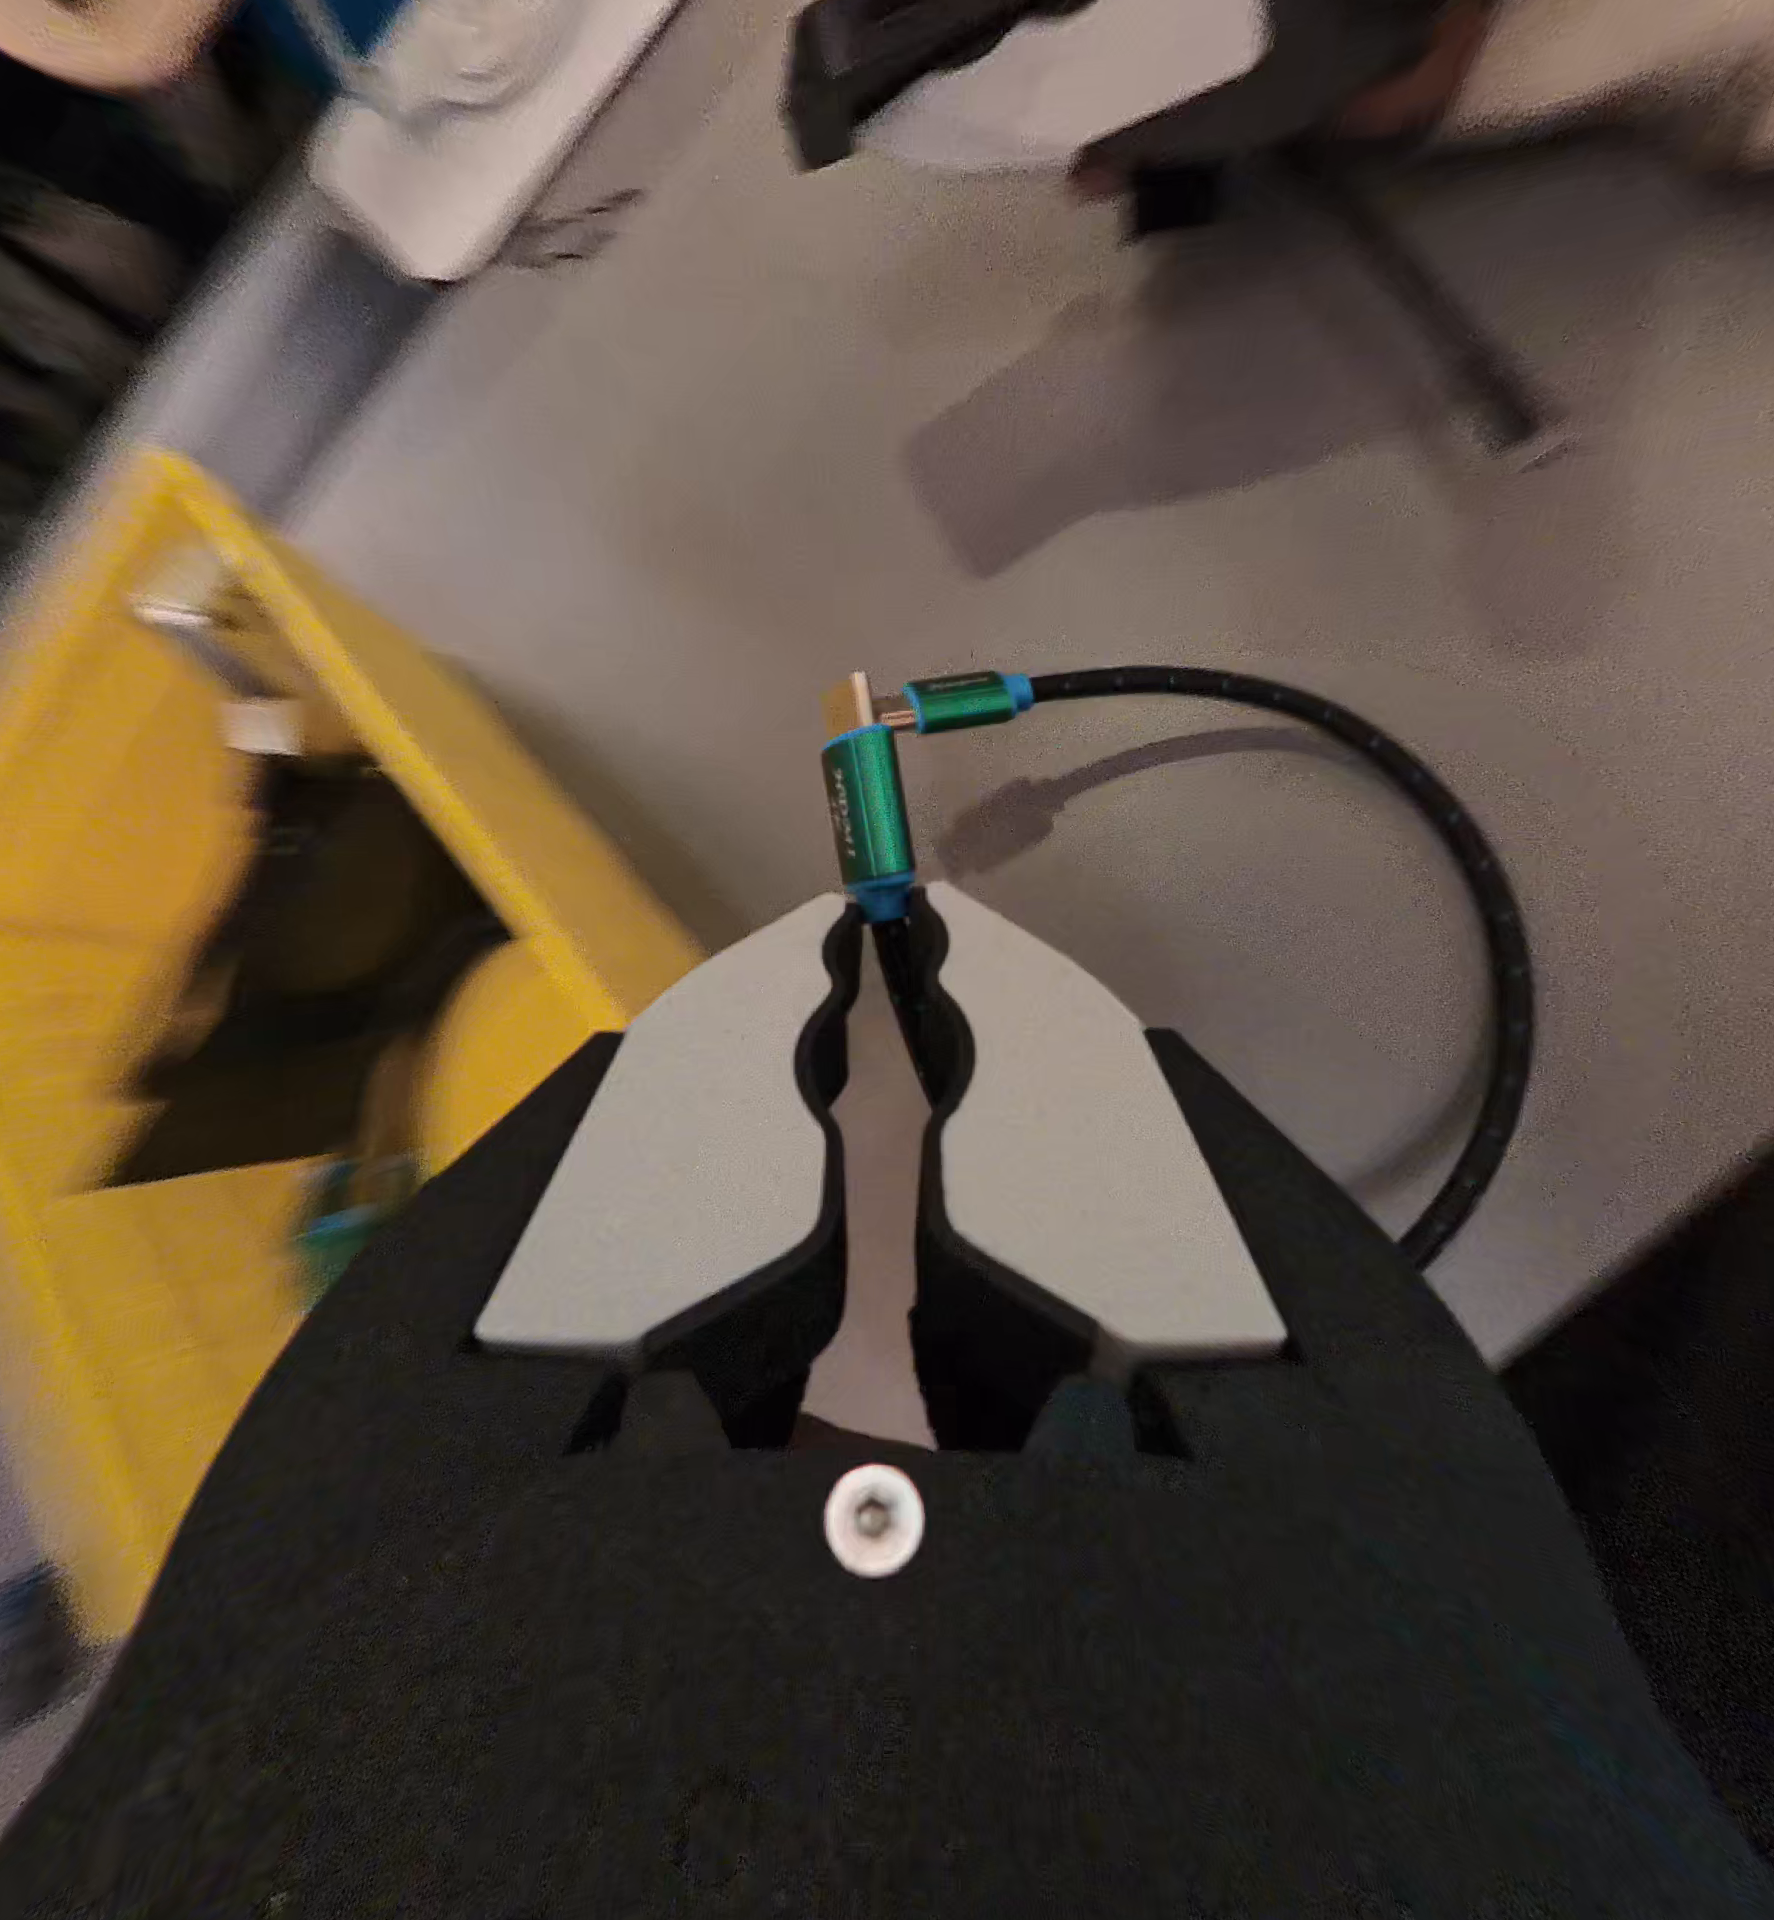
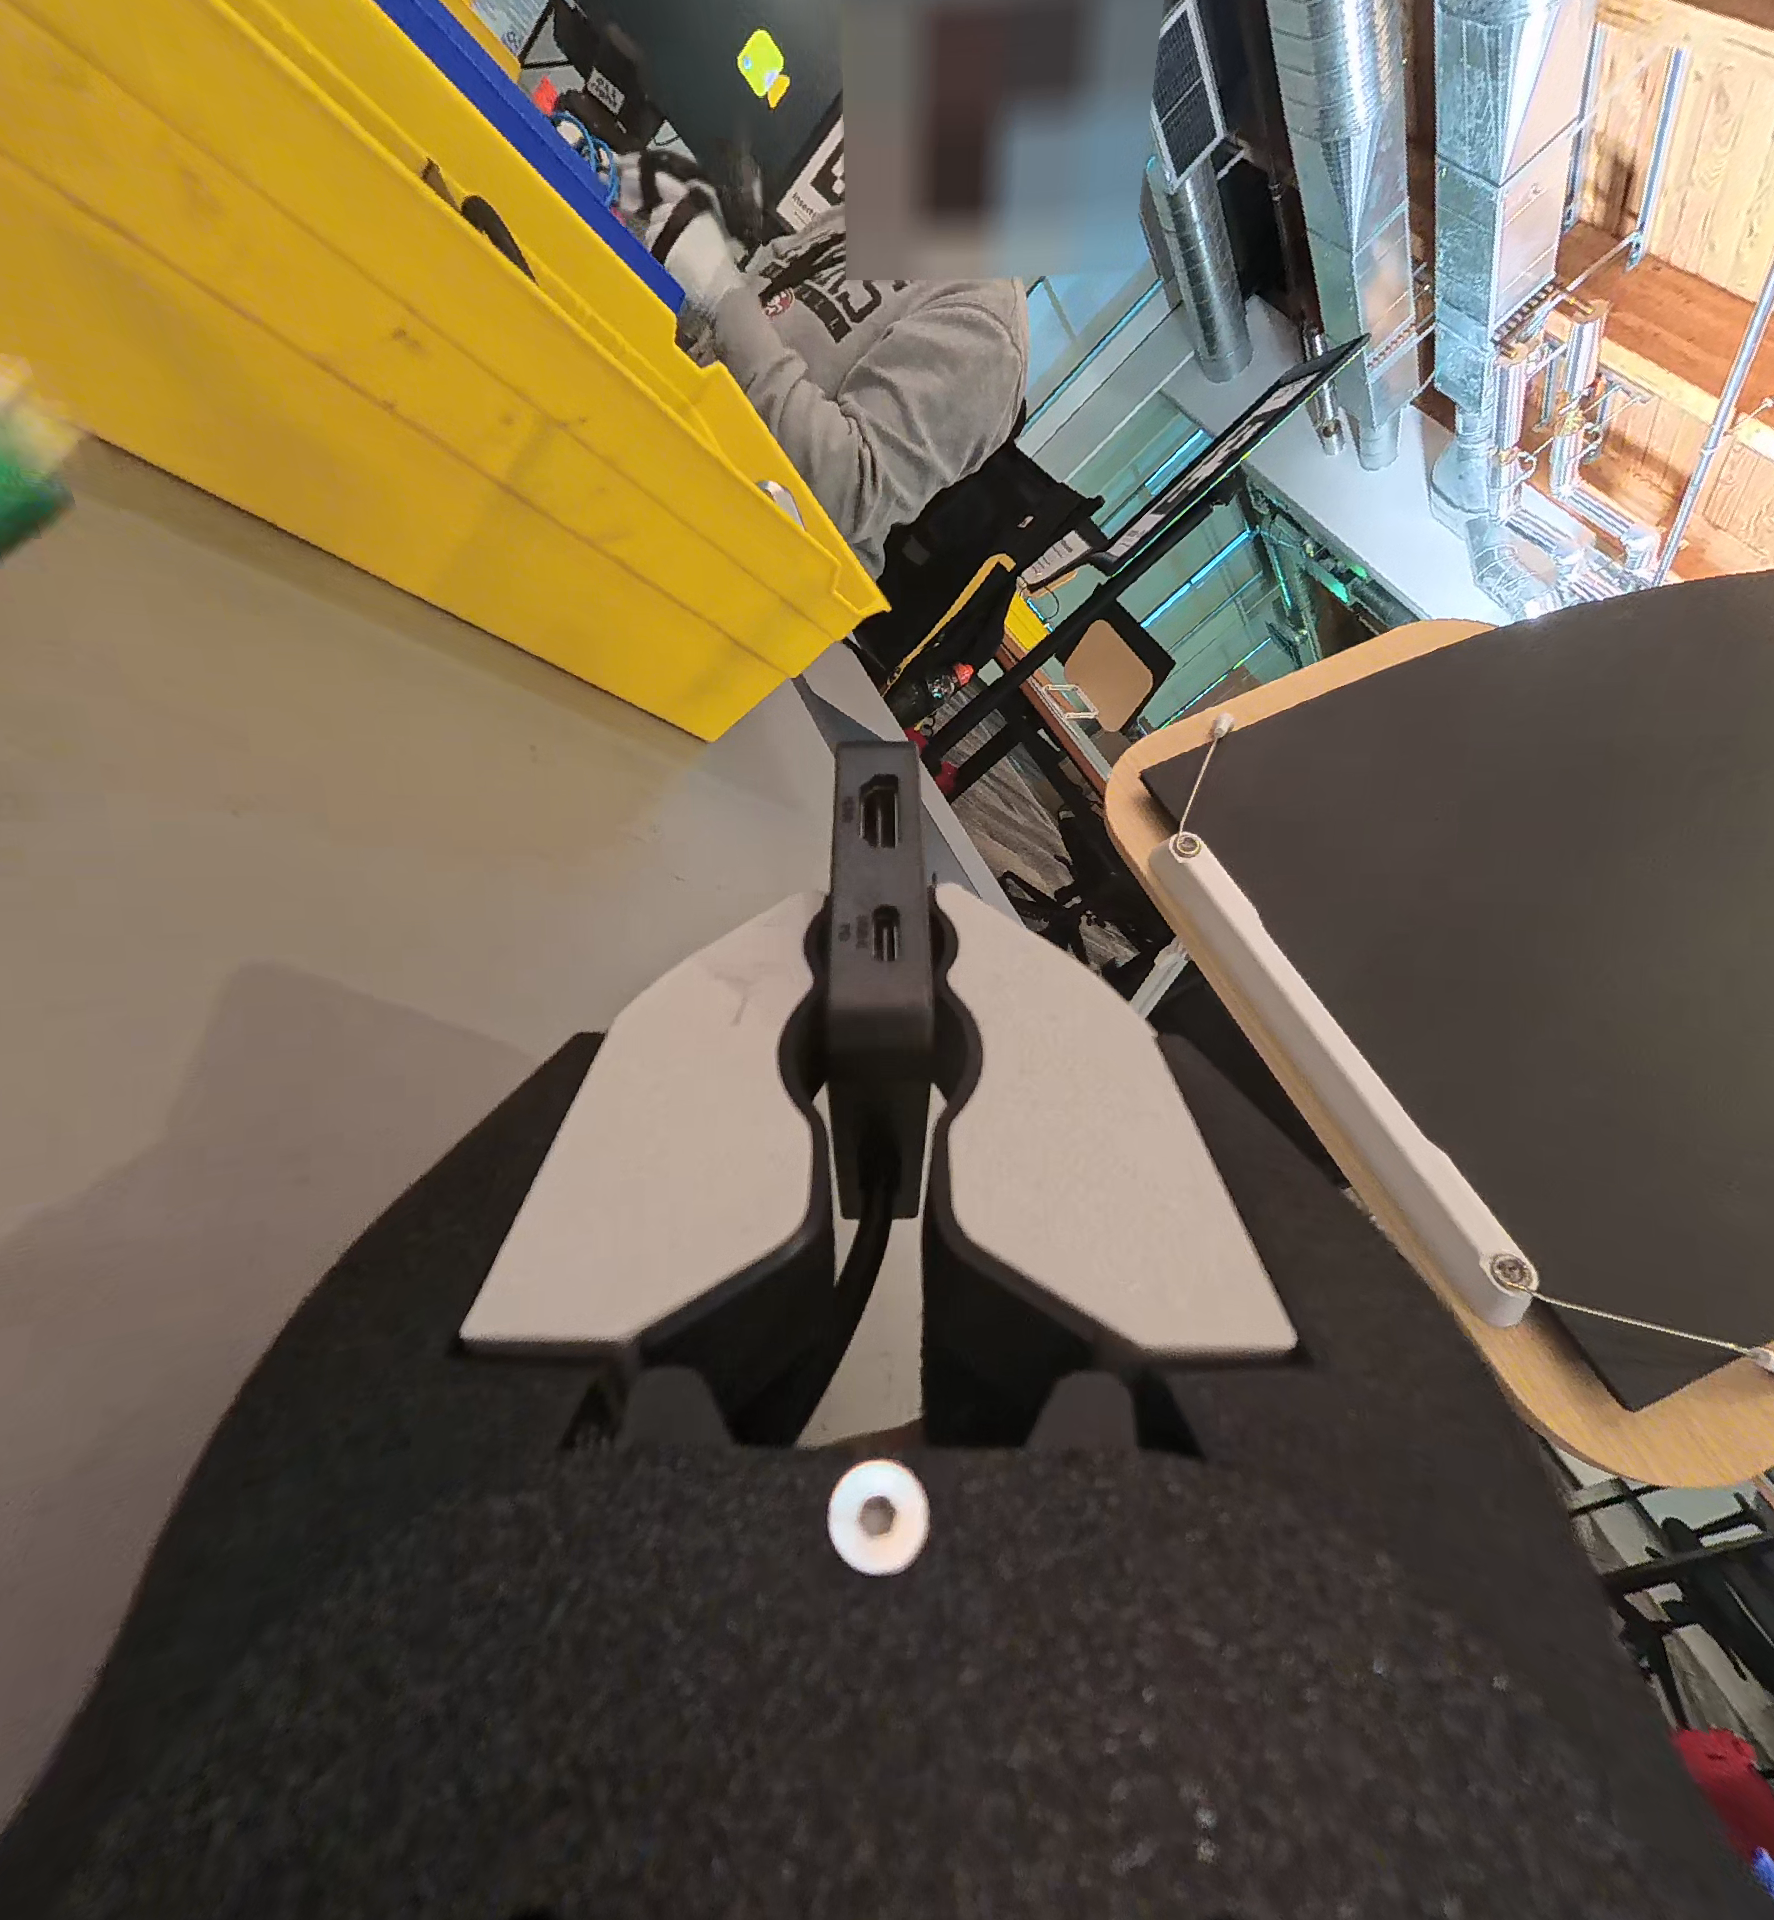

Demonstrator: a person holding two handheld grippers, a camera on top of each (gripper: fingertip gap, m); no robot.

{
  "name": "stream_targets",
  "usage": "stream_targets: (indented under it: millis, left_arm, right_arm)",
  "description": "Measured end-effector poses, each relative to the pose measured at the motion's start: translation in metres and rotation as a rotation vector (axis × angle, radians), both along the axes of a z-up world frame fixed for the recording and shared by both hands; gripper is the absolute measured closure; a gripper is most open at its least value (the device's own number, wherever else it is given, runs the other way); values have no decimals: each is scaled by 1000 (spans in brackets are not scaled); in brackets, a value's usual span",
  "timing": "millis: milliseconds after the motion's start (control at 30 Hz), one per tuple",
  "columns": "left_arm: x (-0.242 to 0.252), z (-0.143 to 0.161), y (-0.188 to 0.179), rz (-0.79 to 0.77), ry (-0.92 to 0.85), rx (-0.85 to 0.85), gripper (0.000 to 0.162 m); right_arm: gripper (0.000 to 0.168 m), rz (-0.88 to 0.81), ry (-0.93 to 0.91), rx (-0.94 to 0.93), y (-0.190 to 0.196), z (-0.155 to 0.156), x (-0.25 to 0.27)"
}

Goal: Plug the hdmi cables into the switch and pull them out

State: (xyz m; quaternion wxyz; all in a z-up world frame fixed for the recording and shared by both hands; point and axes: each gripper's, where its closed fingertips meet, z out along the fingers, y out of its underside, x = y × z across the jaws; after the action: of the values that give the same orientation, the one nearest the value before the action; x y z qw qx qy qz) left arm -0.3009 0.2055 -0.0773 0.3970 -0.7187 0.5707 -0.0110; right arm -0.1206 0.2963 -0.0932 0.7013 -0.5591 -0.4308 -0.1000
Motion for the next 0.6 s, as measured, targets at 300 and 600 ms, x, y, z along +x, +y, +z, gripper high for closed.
stream_targets:
  millis: [300,600]
  left_arm:
    - [40,32,-22,-80,345,646,154]
    - [99,-83,-121,-293,225,380,162]
  right_arm:
    - [154,-4,-1,3,0,0,0]
    - [154,0,-6,2,-1,0,-1]
